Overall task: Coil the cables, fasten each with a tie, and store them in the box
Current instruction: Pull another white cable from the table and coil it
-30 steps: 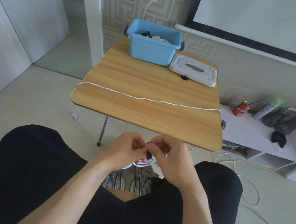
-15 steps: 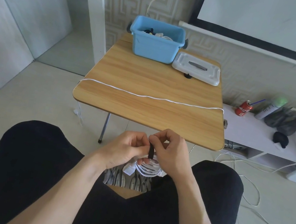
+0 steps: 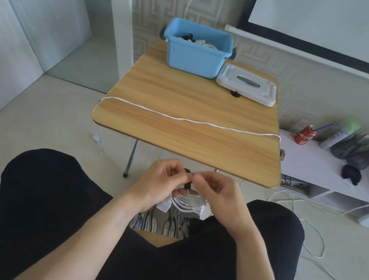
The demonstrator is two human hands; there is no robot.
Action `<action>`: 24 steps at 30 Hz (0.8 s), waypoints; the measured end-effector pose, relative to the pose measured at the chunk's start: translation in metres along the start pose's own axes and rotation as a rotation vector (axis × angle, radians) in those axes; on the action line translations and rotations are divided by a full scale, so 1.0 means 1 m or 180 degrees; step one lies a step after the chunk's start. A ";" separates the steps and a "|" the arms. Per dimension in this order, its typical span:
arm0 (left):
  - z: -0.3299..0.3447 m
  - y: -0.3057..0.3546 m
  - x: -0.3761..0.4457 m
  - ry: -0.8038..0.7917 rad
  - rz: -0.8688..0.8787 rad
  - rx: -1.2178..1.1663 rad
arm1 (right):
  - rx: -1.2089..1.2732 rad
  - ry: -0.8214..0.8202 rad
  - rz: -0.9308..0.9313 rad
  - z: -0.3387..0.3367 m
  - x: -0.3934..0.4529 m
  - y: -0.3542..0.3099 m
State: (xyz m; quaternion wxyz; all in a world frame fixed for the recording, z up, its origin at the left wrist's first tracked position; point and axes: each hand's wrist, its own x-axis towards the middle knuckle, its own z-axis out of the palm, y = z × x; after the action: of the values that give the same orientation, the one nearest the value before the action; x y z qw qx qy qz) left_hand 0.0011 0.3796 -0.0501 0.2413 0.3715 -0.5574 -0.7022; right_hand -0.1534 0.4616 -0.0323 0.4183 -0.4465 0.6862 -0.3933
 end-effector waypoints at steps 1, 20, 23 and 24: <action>-0.002 0.000 0.000 0.0056 0.0039 0.0010 | -0.0075 -0.0097 -0.0059 -0.001 -0.002 0.000; 0.014 0.004 0.005 0.0457 0.0337 0.0118 | 0.0433 0.0532 -0.0650 -0.005 -0.005 0.001; 0.010 0.009 0.004 0.0285 0.0434 0.0687 | 0.0391 0.0568 -0.0658 -0.007 -0.006 0.004; 0.009 0.010 0.005 0.0202 0.0438 0.0862 | 0.0370 0.0575 -0.0654 -0.008 -0.006 0.006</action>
State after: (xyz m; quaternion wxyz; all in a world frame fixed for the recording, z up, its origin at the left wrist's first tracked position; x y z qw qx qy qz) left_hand -0.0094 0.3785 -0.0410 0.2542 0.3835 -0.6632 -0.5903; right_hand -0.1606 0.4700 -0.0335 0.3376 -0.4523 0.6478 -0.5117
